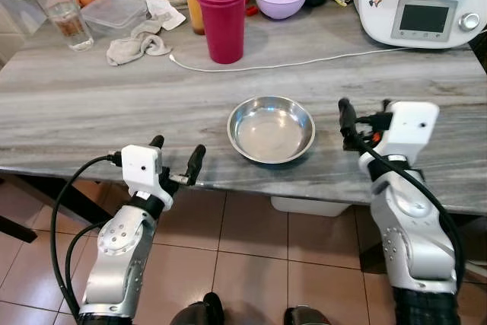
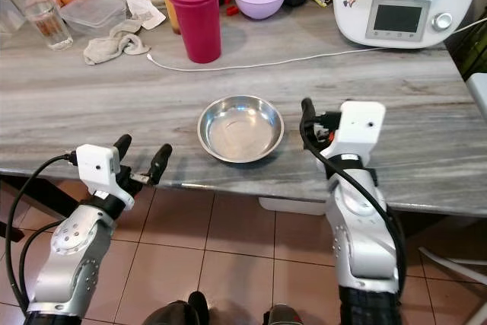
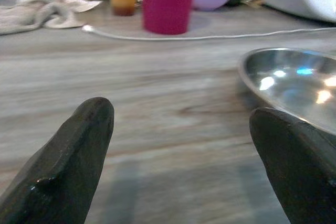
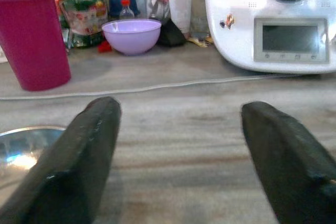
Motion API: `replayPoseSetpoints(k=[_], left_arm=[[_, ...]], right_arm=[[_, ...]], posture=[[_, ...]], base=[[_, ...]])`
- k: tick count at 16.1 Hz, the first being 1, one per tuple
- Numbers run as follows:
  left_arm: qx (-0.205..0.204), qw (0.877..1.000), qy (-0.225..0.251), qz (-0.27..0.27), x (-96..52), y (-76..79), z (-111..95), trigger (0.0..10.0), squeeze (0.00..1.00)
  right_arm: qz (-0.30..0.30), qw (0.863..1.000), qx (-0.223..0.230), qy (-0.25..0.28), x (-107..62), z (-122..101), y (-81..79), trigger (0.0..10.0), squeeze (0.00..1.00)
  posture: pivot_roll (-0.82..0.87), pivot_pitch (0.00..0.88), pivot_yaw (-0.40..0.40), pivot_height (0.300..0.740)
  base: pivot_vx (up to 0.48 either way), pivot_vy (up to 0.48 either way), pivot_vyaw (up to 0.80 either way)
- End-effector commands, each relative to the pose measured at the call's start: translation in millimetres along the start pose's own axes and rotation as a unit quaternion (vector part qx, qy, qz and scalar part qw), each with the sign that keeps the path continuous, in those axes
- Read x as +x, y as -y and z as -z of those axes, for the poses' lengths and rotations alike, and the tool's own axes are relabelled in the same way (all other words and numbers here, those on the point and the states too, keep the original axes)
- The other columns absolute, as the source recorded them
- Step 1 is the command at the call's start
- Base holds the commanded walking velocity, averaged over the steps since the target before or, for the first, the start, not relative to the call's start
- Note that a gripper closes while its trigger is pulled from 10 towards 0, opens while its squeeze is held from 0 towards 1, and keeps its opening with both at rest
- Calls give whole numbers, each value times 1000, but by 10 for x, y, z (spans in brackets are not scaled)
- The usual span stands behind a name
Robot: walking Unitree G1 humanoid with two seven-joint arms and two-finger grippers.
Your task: Setting the table
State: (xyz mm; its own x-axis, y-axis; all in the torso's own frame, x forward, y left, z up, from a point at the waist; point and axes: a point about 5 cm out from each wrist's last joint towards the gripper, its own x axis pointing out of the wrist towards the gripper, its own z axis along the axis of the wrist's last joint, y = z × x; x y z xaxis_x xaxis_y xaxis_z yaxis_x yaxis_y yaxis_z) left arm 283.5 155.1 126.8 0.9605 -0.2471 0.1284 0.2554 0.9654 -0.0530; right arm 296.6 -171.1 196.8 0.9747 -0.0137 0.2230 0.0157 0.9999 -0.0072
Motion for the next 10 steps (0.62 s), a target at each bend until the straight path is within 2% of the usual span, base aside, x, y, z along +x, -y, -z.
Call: replayPoseSetpoints(k=[1,6,10], left_arm=[[12,999,-21,-29,-13,-73,54,10000,0],[20,997,-34,-66,0,-116,84,10000,0],[29,995,-40,-84,34,-117,88,10000,0]], right_arm=[[12,1000,-15,-2,-55,-9,28,10000,1000],[44,998,-32,-23,-151,29,111,10000,1000],[52,998,-43,-18,-133,-10,130,10000,1000]], posture=[[-230,182,53,740],[-230,187,55,740],[-229,188,54,740]], base=[[0,0,0],[0,0,0],[0,0,0]])
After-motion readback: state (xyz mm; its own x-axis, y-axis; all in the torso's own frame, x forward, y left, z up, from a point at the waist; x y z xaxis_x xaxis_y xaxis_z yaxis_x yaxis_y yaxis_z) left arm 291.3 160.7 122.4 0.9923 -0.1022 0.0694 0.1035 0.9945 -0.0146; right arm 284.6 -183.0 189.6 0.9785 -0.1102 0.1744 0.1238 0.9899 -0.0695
